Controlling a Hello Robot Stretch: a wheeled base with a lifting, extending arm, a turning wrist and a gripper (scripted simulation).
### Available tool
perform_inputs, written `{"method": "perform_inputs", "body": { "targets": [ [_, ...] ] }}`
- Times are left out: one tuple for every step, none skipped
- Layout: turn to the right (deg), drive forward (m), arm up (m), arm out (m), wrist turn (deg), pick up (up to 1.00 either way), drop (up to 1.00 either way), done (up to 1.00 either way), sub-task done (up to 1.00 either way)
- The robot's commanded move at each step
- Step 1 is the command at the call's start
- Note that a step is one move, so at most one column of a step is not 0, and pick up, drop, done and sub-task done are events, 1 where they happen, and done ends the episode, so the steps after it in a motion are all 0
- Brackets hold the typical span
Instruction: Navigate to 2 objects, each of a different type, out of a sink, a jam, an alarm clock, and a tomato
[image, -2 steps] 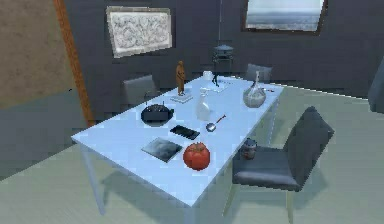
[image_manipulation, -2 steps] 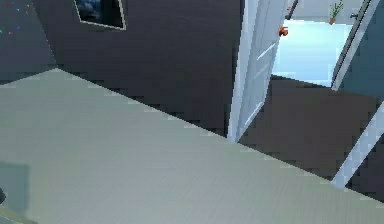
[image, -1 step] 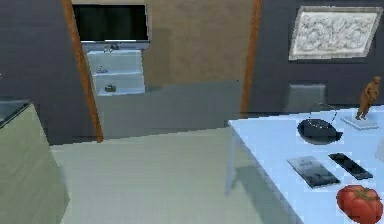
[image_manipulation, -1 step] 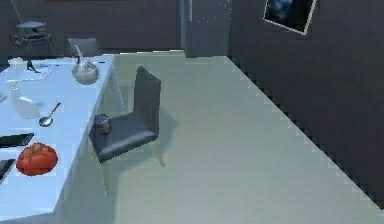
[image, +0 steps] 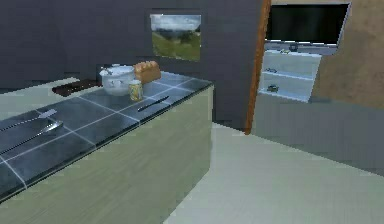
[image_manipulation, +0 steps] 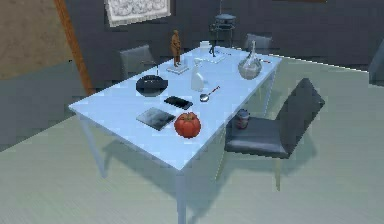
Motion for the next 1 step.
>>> {"method": "perform_inputs", "body": {
  "targets": [
    [-9.0,0.00,0.00,0.00,0.0,0.00,0.00,0.00,0.00]
  ]
}}
